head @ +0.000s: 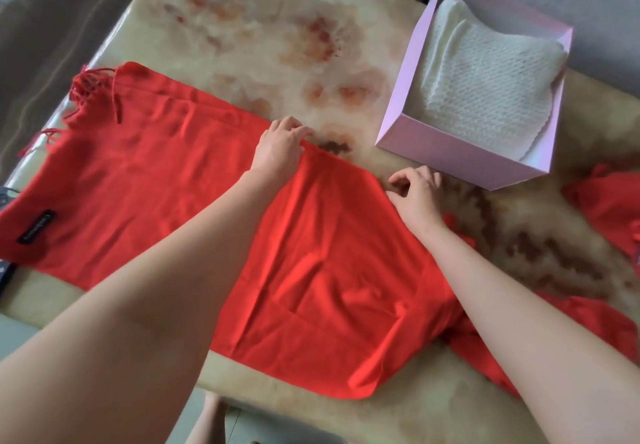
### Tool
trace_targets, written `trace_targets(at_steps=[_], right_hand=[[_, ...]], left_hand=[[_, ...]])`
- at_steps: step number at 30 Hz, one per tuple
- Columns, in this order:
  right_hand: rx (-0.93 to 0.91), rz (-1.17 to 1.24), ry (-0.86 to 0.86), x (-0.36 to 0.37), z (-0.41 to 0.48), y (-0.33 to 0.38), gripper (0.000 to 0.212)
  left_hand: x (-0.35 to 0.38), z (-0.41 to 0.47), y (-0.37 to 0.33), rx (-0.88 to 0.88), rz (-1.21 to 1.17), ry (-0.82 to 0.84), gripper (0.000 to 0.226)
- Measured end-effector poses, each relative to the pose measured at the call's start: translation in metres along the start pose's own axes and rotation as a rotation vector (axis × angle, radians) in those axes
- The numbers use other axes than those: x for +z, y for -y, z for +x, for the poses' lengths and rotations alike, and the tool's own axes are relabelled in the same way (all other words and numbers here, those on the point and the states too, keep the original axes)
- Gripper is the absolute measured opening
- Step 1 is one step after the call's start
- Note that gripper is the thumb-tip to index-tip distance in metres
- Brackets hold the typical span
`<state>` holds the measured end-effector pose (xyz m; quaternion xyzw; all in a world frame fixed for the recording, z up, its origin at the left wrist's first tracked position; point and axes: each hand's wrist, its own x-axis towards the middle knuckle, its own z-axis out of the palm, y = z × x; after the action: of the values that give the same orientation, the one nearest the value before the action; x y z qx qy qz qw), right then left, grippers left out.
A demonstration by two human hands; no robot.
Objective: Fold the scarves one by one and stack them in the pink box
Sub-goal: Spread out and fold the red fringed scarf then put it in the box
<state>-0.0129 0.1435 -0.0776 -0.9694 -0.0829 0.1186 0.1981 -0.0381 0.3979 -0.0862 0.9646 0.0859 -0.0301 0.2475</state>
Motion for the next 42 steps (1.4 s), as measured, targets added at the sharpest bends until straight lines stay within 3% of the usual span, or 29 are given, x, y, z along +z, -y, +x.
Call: trace_targets(at_steps=[6, 11, 17, 22, 25, 29, 34, 37, 42], right_hand=[[-0.133, -0.093, -0.015, 0.002, -0.009, 0.0, 0.002], [-0.021, 0.091, 0.057, -0.013, -0.016, -0.019, 0.018], [-0.071, -0.189, 0.207, -0.029, -0.017, -0.033, 0.018], [0.082, 0.014, 0.019, -0.033, -0.014, -0.04, 0.01], [0.164, 0.048, -0.153, -0.038, -0.009, -0.04, 0.008], [0.192, 0.02, -0.247, -0.033, 0.0, -0.036, 0.007], [0.154, 0.005, -0.187, -0.028, -0.002, -0.051, 0.023], [0.063, 0.114, -0.176, -0.046, -0.015, -0.068, 0.017], [0.236, 0.378, 0.05, -0.087, -0.054, -0.122, 0.007]], left_hand=[[0.0, 0.014, -0.005, -0.026, 0.013, 0.022, 0.018], [0.0, 0.016, -0.007, -0.009, 0.041, 0.045, 0.016], [-0.001, 0.014, -0.009, -0.019, 0.05, 0.028, 0.015], [-0.002, 0.013, -0.012, -0.009, 0.068, 0.043, 0.013], [0.002, 0.014, -0.02, -0.004, 0.052, 0.001, 0.012], [0.011, 0.017, -0.029, -0.029, -0.018, -0.087, 0.008], [0.019, 0.008, -0.039, -0.033, 0.055, -0.077, 0.023], [0.025, -0.012, -0.053, 0.006, 0.106, -0.106, 0.031], [0.051, -0.054, -0.108, 0.16, -0.061, 0.012, 0.035]])
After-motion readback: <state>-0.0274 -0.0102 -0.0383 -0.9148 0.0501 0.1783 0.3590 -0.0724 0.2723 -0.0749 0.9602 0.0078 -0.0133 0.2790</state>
